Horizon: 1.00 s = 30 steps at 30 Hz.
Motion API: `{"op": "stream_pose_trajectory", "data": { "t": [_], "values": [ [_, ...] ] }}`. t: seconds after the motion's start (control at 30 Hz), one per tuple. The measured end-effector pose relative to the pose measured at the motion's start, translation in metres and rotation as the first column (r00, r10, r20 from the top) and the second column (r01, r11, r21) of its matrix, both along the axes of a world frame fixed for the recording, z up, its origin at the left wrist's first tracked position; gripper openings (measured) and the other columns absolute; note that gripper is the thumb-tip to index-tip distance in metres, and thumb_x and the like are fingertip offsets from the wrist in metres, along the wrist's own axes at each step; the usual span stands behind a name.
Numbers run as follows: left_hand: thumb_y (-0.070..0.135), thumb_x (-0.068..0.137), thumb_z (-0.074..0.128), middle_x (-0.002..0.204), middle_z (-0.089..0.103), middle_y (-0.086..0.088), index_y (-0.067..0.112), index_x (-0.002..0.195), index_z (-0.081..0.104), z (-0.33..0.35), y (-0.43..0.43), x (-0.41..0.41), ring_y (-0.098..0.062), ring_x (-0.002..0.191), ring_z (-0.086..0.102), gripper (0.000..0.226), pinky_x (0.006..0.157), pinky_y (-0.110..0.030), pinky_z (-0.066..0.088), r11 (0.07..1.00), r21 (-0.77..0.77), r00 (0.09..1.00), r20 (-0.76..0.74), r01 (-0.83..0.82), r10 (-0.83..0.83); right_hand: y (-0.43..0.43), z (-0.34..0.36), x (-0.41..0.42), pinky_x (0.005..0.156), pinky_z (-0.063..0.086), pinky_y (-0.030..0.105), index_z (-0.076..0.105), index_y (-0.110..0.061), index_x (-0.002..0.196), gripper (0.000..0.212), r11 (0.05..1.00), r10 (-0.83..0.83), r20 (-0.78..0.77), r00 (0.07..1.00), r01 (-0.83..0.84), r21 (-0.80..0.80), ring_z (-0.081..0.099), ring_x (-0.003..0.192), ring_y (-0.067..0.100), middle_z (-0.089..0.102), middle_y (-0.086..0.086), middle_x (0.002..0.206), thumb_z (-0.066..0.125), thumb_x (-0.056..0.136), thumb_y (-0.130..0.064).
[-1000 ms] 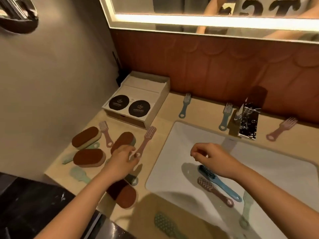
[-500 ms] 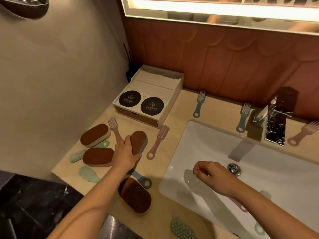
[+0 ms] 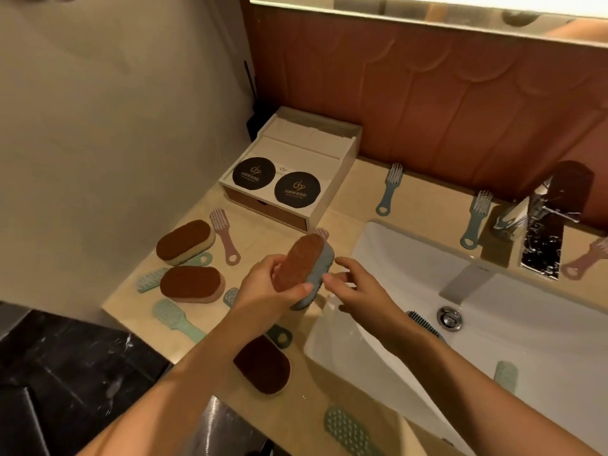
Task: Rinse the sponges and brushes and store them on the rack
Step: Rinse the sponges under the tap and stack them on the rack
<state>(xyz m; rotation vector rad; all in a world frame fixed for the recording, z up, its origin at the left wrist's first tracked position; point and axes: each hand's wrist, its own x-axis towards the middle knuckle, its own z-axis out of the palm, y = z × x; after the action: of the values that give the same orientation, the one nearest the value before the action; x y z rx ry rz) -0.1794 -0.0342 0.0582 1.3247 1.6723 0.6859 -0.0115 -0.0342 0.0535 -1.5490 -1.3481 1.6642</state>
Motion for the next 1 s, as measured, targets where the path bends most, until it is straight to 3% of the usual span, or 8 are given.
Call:
{"op": "stream_pose_trajectory", "data": {
  "t": [0.13,0.23,0.43,0.53,0.67,0.8,0.87,1.0],
  "values": [
    [0.031,0.07,0.078,0.113,0.048,0.004,0.022,0.126,0.047,-0.002,-0.016,0.006,-0.012,0.103,0.049,0.066,0.084,-0.019,0.044,0.983,0.127,0.978,-0.177,0.131,-0.107,-0.002,-0.002,-0.019,0.068,0.054,0.024,0.038,-0.027,0.12,0.038,0.974,-0.206,-0.229,0.952,0.176,-0.144,0.058,0.094,0.011,0.055,-0.006,0.105,0.058,0.088,-0.034],
    [0.03,0.073,0.076,0.117,0.046,0.007,0.025,0.131,0.043,-0.006,-0.023,0.005,-0.007,0.103,0.048,0.066,0.078,-0.004,0.038,0.976,0.077,0.975,-0.109,0.202,-0.193,-0.004,-0.011,-0.023,0.085,0.055,0.037,0.039,-0.026,0.12,0.042,0.951,-0.296,-0.239,0.925,0.264,-0.158,0.058,0.099,0.017,0.055,-0.003,0.108,0.063,0.086,-0.025],
    [0.046,0.075,0.072,0.138,0.037,0.012,0.041,0.129,0.037,-0.026,-0.035,-0.038,-0.004,0.126,0.035,0.064,0.102,-0.023,0.033,0.943,-0.048,0.931,-0.146,0.33,-0.333,-0.013,-0.027,-0.006,0.097,0.049,0.046,0.045,-0.024,0.128,0.045,0.928,-0.348,-0.171,0.922,0.313,-0.202,0.057,0.108,0.027,0.057,0.004,0.119,0.062,0.086,-0.024],
    [0.068,0.062,0.067,0.155,0.013,0.01,0.043,0.141,0.023,-0.037,-0.045,-0.073,-0.009,0.142,0.008,0.094,0.112,-0.029,0.011,0.858,-0.191,0.762,-0.397,0.476,-0.511,-0.017,-0.032,0.008,0.096,0.049,0.043,0.051,-0.021,0.124,0.037,0.925,-0.342,-0.205,0.917,0.289,-0.248,0.06,0.105,0.024,0.061,0.006,0.117,0.059,0.088,-0.025],
    [0.064,0.059,0.071,0.158,0.001,0.005,0.037,0.147,0.011,-0.046,-0.05,-0.101,-0.013,0.145,-0.004,0.109,0.11,-0.026,0.0,0.751,-0.292,0.482,-0.618,0.592,-0.621,-0.018,-0.038,0.023,0.092,0.048,0.039,0.042,-0.019,0.136,0.051,0.899,-0.398,-0.201,0.895,0.337,-0.279,0.059,0.108,0.027,0.058,0.008,0.124,0.059,0.089,-0.025],
    [0.06,0.059,0.07,0.158,0.001,0.002,0.033,0.144,0.026,-0.051,-0.048,-0.104,-0.015,0.144,-0.004,0.099,0.111,-0.026,-0.003,0.716,-0.229,0.411,-0.688,0.66,-0.598,-0.02,-0.043,0.032,0.072,0.049,0.03,0.037,-0.013,0.137,0.054,0.833,-0.517,-0.208,0.83,0.432,-0.346,0.062,0.094,0.023,0.057,0.013,0.124,0.059,0.089,-0.023],
    [0.058,0.058,0.07,0.157,0.011,-0.001,0.031,0.136,0.04,-0.056,-0.045,-0.104,-0.015,0.143,0.002,0.089,0.115,-0.034,0.008,0.698,-0.16,0.417,-0.702,0.698,-0.577,-0.022,-0.044,0.036,0.063,0.046,0.027,0.039,-0.011,0.135,0.05,0.805,-0.556,-0.201,0.807,0.464,-0.369,0.062,0.085,0.019,0.057,0.014,0.122,0.058,0.09,-0.022],
    [0.058,0.059,0.069,0.151,0.028,-0.003,0.027,0.123,0.053,-0.063,-0.039,-0.106,-0.016,0.139,0.014,0.073,0.112,-0.034,0.016,0.684,-0.1,0.415,-0.728,0.723,-0.545,-0.025,-0.045,0.044,0.062,0.046,0.026,0.042,-0.011,0.132,0.047,0.773,-0.595,-0.191,0.781,0.489,-0.404,0.061,0.083,0.018,0.059,0.011,0.116,0.059,0.089,-0.023]
  ]
}}
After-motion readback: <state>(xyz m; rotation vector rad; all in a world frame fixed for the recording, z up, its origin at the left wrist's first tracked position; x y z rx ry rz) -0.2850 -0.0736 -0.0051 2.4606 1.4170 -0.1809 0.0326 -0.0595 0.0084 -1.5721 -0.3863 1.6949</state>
